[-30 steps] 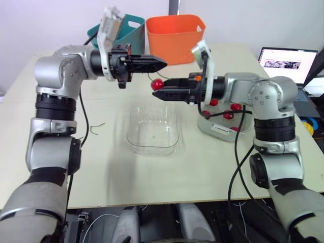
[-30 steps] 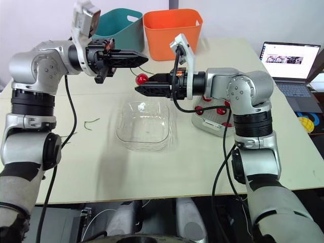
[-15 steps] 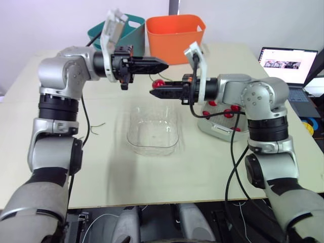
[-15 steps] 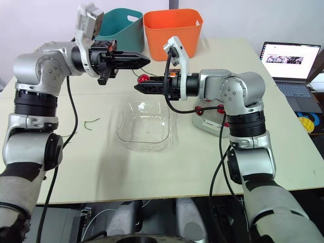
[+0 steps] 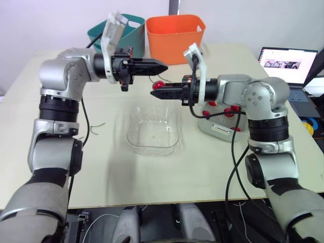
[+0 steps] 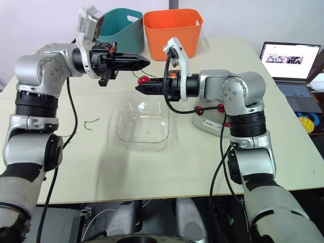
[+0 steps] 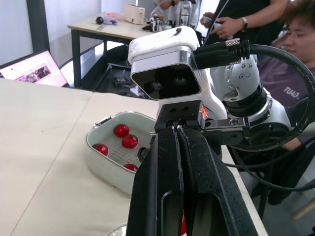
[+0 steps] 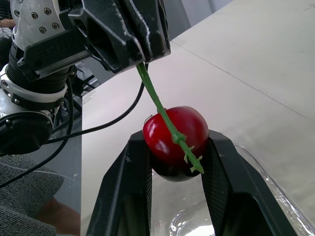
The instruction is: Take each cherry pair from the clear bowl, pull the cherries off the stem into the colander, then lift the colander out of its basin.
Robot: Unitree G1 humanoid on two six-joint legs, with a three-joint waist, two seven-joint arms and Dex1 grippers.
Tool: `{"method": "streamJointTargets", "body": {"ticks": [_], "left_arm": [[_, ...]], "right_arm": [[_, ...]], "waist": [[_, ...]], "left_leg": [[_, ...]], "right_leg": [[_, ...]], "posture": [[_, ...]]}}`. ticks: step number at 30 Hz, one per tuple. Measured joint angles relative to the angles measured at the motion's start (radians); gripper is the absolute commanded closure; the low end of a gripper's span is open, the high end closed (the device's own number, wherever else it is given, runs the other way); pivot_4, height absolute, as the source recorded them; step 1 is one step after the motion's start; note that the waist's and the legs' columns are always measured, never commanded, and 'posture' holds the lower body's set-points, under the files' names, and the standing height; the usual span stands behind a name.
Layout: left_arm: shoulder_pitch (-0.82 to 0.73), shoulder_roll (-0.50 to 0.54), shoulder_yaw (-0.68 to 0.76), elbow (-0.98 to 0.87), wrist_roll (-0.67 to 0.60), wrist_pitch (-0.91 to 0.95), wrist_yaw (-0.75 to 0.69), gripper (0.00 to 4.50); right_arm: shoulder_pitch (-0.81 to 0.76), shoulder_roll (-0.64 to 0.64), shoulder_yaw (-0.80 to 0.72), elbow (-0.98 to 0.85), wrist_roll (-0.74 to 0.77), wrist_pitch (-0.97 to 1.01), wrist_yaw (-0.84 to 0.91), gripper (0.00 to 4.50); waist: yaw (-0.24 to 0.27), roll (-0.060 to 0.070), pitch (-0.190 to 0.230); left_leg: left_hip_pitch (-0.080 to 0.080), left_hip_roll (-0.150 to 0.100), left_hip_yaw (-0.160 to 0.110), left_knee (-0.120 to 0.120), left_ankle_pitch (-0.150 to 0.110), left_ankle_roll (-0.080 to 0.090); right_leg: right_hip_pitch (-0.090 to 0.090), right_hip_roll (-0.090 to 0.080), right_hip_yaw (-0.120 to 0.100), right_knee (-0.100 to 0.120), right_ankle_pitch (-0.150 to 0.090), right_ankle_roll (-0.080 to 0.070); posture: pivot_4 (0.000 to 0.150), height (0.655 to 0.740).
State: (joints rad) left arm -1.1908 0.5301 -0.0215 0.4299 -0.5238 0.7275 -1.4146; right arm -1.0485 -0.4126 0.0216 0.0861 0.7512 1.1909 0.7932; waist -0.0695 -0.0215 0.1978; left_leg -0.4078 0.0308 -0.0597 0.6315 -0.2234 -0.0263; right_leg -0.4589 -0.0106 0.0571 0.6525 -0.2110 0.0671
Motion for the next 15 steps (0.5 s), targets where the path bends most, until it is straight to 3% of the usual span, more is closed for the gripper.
{"method": "streamJointTargets", "body": {"ticks": [15], "left_arm": [[-0.001,-0.022,0.001,0.072,0.0,-0.003,0.021,4.5]], "right_arm": [[0.09,-0.042,0.038,-0.131,-0.012,-0.02,0.02,3.42]], "waist": [[-0.001,0.0,0.0]], "left_leg": [[0.0,0.0,0.0,0.0,0.0,0.0]], "right_leg": [[0.0,0.0,0.0,0.0,0.0,0.0]], "posture": [[0.15,0.74]]}}
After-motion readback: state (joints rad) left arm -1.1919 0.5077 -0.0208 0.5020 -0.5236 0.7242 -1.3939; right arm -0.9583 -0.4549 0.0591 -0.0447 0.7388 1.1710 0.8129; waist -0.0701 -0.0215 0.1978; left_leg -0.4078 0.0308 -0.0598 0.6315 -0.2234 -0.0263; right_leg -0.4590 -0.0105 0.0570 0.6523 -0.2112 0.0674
